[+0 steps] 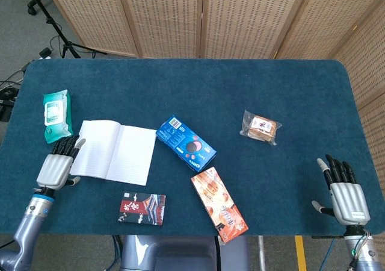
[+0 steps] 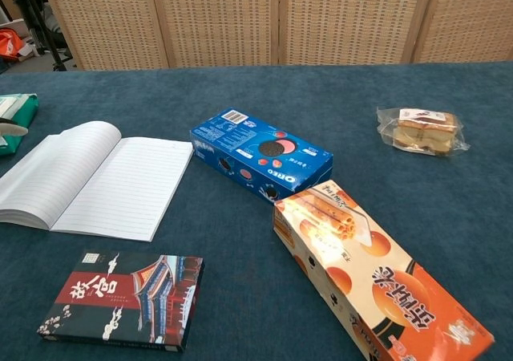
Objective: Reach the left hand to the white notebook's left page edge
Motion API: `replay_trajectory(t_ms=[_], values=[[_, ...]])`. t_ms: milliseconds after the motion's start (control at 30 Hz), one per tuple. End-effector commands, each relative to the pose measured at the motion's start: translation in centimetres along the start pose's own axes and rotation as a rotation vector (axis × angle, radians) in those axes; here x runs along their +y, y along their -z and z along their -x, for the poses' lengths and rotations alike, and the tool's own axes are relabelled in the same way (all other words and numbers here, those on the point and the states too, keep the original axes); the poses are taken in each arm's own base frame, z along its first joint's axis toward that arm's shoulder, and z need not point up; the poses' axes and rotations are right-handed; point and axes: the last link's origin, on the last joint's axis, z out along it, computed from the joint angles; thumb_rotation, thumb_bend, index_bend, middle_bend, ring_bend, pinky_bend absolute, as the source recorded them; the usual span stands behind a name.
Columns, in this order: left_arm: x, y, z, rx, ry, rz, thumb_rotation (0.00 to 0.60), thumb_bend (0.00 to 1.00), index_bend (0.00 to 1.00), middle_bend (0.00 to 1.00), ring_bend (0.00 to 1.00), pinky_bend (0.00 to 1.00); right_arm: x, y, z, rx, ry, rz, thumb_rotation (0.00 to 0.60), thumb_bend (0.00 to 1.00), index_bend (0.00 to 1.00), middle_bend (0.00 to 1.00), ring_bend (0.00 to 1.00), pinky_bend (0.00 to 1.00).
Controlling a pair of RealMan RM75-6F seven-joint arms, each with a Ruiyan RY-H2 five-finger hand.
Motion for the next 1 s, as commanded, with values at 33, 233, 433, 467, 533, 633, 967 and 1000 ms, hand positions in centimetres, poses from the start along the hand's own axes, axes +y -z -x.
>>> replay_trajectory(t_ms=[33, 233, 433, 467, 533, 633, 967, 1000], values=[[0.4, -0.2, 0.2, -0.013, 0.001, 0.009, 0.600, 0.02, 0.00, 0.00, 0.00, 0.00, 0.0, 0.0, 0.0, 0.000, 0.000, -0.001, 0.600, 0.05, 0.00, 0.00, 0.00, 0.00], [0.7, -0.5, 0.5, -0.019, 0.000, 0.010, 0.600, 0.02, 0.00, 0.00, 0.00, 0.00, 0.0, 0.0, -0.1, 0.004, -0.004, -0.001, 0.600, 0.05, 0.00, 0.00, 0.00, 0.00], [0.7, -0.8, 0.7, -0.024, -0.016, 0.013, 0.600, 0.02, 0.00, 0.00, 0.00, 0.00, 0.0, 0.0, -0.1, 0.004, -0.003, -0.002, 0.600, 0.05, 0.00, 0.00, 0.00, 0.00], [0.7, -0.8, 0.7, -0.023, -0.019, 0.012, 0.600, 0.02, 0.00, 0.00, 0.00, 0.00, 0.0, 0.0, -0.1, 0.003, -0.003, -0.002, 0.600, 0.05, 0.00, 0.00, 0.00, 0.00], [0.8, -0.9, 0.7, -0.023, -0.017, 0.012, 0.600, 0.02, 0.00, 0.00, 0.00, 0.00, 0.0, 0.0, -0.1, 0.003, -0.002, -0.002, 0.600, 0.05, 0.00, 0.00, 0.00, 0.00], [0.9, -0.9, 0.9, -0.029, -0.016, 0.011, 0.600, 0.02, 0.00, 0.00, 0.00, 0.00, 0.0, 0.0, -0.1, 0.005, -0.003, -0.001, 0.600, 0.05, 0.00, 0.00, 0.00, 0.00], [1.1, -1.3, 1.3, -0.018, -0.039, 0.014, 0.600, 0.05, 0.00, 0.00, 0.00, 0.00, 0.0, 0.0, -0.1, 0.006, -0.003, -0.002, 0.600, 0.05, 0.00, 0.00, 0.00, 0.00], [1.1, -1.4, 1.3, -0.010, -0.044, 0.014, 0.600, 0.05, 0.00, 0.00, 0.00, 0.00, 0.0, 0.0, -0.1, 0.005, -0.003, -0.004, 0.600, 0.05, 0.00, 0.00, 0.00, 0.00]])
